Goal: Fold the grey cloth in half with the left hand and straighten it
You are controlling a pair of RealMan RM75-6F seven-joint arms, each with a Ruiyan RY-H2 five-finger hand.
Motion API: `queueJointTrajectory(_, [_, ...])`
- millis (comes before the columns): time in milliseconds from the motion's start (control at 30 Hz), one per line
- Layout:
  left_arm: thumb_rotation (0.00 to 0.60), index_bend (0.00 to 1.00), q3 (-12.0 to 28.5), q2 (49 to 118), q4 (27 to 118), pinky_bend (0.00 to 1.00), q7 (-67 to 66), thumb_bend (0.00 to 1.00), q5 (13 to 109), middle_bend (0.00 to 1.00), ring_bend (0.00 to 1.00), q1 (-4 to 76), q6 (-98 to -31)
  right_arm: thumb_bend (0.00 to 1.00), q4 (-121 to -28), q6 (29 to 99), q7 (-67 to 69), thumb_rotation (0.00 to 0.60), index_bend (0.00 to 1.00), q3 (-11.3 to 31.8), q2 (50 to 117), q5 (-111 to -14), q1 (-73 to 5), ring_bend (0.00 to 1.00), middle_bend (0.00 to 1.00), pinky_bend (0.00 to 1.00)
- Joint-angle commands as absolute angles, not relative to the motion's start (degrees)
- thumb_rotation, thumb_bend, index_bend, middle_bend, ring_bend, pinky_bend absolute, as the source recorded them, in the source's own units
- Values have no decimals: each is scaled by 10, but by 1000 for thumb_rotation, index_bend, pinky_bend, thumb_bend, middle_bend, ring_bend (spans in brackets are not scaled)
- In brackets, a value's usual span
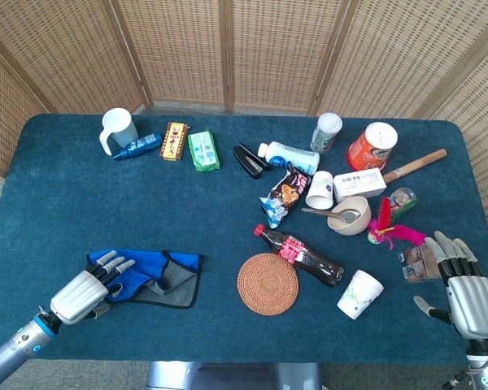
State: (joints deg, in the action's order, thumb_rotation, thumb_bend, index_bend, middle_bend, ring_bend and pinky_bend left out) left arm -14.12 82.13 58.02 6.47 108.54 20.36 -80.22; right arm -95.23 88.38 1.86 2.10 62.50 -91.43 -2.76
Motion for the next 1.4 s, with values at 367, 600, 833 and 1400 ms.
queueJointTrajectory(367, [600, 563, -133, 821, 582, 63, 46, 424, 1077, 0, 0, 207, -795, 98, -953, 881, 21, 600, 1, 20, 624, -915, -28, 0, 0, 122])
queueJointTrajectory(600, [600, 592, -127, 823, 584, 64, 27, 428, 1069, 0, 0, 207, -788, 98, -954, 882, 24, 600, 1, 19, 623, -916, -28, 0, 0, 122])
queueJointTrajectory(833, [600, 618, -124, 820, 586, 66, 22, 427, 1065, 0, 0, 205, -791, 96, -955, 883, 25, 600, 1, 19, 622, -918, -28, 0, 0, 122])
queueJointTrajectory(1400, [600, 622, -110, 798, 590, 76, -5, 428, 1072, 0, 0, 207, -828, 97, -956, 884, 28, 600, 1, 18, 621, -919, -28, 0, 0, 122])
